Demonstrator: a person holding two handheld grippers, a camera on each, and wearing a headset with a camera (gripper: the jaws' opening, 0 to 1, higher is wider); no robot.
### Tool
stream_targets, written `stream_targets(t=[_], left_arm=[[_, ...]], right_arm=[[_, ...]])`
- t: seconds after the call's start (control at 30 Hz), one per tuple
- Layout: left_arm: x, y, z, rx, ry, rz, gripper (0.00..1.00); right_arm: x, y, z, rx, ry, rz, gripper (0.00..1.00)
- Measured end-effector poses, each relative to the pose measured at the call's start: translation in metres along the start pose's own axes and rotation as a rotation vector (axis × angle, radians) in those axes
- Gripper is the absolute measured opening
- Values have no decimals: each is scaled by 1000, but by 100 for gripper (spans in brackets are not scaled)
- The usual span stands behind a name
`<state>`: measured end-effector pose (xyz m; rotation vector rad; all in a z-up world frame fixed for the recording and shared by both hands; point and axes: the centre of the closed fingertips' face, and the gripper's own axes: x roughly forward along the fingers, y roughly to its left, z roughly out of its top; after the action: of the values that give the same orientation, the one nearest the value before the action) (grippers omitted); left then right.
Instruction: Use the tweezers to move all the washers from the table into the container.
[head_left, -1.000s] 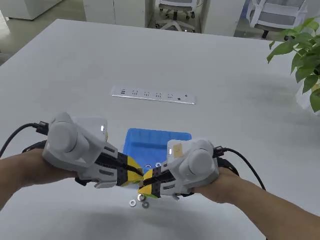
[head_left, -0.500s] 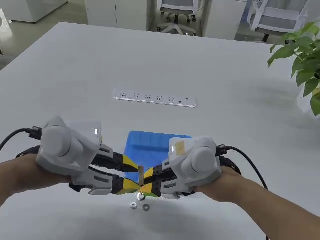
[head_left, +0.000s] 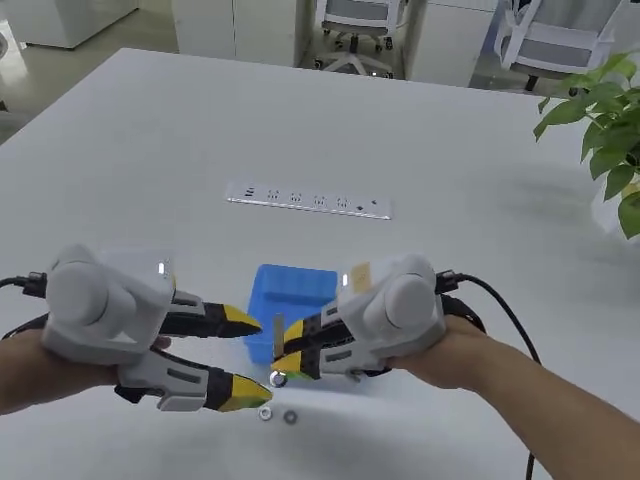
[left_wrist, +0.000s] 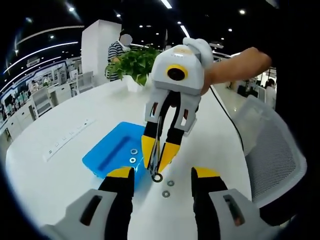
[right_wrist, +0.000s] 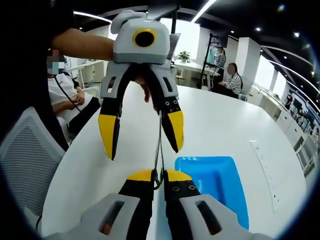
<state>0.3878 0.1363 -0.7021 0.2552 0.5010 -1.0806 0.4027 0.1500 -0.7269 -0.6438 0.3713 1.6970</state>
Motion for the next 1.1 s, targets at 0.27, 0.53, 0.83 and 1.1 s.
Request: stream_targets(t=[0.27, 0.53, 0.83, 1.1], left_arm=[[-7, 1, -5, -36, -6, 34, 67], [-13, -1, -3, -66, -30, 62, 77], [-19, -4, 0, -88, -45, 85, 85], [-22, -3, 0, -102, -48, 110, 92]], right_arm=[[-10, -9, 10, 5, -26, -8, 8], [-18, -24, 15, -3, -39, -32, 8], [-17, -40, 16, -13, -52, -48, 8], [-9, -50, 14, -12, -61, -47, 8]])
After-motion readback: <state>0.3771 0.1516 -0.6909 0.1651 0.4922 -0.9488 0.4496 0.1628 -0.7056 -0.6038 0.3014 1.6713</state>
